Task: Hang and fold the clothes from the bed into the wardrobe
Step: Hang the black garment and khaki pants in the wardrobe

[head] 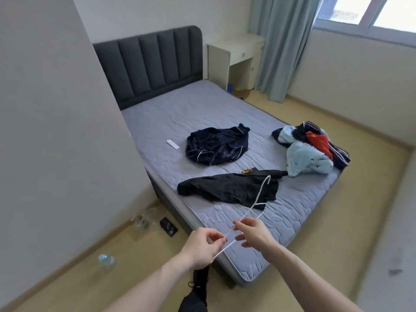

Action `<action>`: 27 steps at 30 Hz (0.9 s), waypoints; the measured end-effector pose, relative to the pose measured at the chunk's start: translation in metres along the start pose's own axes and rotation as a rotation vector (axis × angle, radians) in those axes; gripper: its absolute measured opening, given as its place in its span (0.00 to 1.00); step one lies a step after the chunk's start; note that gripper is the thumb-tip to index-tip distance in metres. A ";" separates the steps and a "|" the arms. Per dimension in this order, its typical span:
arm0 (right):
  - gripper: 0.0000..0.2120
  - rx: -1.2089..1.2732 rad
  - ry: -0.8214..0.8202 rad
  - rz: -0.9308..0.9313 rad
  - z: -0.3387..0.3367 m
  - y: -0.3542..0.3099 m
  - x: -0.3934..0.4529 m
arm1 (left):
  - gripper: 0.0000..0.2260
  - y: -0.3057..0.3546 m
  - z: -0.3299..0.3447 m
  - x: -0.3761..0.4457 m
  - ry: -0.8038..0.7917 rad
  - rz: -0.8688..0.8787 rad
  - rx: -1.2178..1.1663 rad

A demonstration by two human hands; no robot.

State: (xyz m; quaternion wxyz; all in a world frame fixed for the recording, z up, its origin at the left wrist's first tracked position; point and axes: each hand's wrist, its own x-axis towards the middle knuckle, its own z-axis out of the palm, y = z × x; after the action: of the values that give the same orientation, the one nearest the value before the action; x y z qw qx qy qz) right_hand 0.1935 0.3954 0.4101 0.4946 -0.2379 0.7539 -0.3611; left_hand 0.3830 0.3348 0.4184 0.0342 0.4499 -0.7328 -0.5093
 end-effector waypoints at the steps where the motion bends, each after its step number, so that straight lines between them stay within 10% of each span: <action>1: 0.10 0.019 0.013 0.016 -0.004 -0.004 0.017 | 0.08 0.002 -0.003 0.021 -0.024 0.010 0.022; 16: 0.08 0.033 0.228 0.206 -0.057 -0.057 0.271 | 0.03 -0.089 -0.109 0.379 -0.190 -0.276 0.498; 27: 0.11 -0.004 0.300 0.231 -0.062 0.040 0.419 | 0.19 -0.219 -0.061 0.583 -0.332 -0.233 0.950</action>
State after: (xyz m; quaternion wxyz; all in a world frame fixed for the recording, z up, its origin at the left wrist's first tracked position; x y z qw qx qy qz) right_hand -0.0300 0.1394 0.1538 0.4143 -0.0943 0.8423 -0.3317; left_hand 0.2049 -0.1306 0.0394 -0.3478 0.4073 -0.8239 -0.1854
